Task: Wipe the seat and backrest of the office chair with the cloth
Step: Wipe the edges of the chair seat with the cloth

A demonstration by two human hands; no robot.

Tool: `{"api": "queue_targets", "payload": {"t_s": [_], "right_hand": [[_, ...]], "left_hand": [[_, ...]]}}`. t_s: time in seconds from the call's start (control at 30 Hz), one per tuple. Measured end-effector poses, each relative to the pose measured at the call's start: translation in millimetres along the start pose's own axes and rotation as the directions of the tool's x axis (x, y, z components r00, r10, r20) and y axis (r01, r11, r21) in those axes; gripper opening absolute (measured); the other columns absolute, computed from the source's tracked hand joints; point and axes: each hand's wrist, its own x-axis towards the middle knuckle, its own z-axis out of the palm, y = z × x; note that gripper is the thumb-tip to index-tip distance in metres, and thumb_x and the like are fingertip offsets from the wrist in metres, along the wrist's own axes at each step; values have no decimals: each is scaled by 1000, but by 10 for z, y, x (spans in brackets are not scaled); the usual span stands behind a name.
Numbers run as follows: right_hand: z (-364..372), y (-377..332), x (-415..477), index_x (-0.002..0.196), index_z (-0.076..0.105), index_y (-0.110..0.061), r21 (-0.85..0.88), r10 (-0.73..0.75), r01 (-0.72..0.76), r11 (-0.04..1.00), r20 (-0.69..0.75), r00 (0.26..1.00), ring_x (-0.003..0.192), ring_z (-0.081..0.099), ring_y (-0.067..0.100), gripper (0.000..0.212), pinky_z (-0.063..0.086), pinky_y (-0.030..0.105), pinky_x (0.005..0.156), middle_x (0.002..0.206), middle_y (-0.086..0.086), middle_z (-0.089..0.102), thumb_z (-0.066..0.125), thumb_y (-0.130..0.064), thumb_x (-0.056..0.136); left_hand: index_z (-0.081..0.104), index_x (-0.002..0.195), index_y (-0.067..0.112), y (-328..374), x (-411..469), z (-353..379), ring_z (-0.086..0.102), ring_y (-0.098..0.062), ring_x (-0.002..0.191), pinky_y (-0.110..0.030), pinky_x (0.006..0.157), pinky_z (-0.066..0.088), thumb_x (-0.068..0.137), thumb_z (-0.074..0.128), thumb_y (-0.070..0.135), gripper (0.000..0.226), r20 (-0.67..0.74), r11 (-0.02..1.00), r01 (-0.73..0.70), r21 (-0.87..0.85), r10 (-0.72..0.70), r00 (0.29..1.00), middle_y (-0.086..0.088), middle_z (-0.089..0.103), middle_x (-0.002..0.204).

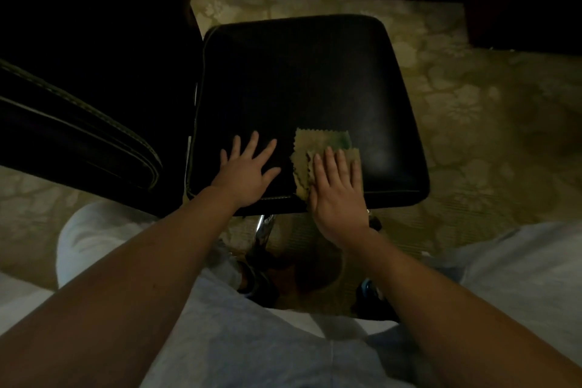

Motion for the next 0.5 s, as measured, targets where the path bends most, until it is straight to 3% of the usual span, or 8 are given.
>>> {"api": "queue_targets", "payload": {"t_s": [0.13,0.23,0.4,0.5], "right_hand": [[-36,367,-4,158,23,-10,-25,-99,99,995,23,995,153,11,30,65,4,50,124,165,14,20,19,-39,100],[-46,517,-25,157,26,-8,-23,-21,21,1000,0,1000,153,13,32,66,9,52,124,164,16,23,23,-37,98],[-7,301,-25,159,18,-9,10,193,-192,981,-30,981,154,6,32,66,2,53,124,165,16,14,18,-37,99],[6,75,14,159,12,-9,18,172,-172,985,-12,985,154,2,32,66,-2,53,123,166,16,9,12,-39,100]], "left_hand": [[-2,161,39,6,-13,14,-14,-37,154,-57,123,-4,105,28,58,66,-13,1000,-2,-7,2,1000,-4,-14,170],[-3,160,39,43,-14,32,-14,-36,155,-56,123,-5,104,27,60,67,-11,1000,11,-17,-11,1000,-4,-14,170],[-3,160,40,99,7,76,-16,-37,154,-57,123,-6,104,28,60,67,-11,999,32,-35,-32,999,-4,-16,169],[-3,160,40,93,22,96,-17,-37,154,-58,122,-6,104,28,60,67,-19,999,30,-33,-31,999,-3,-16,169]]}}
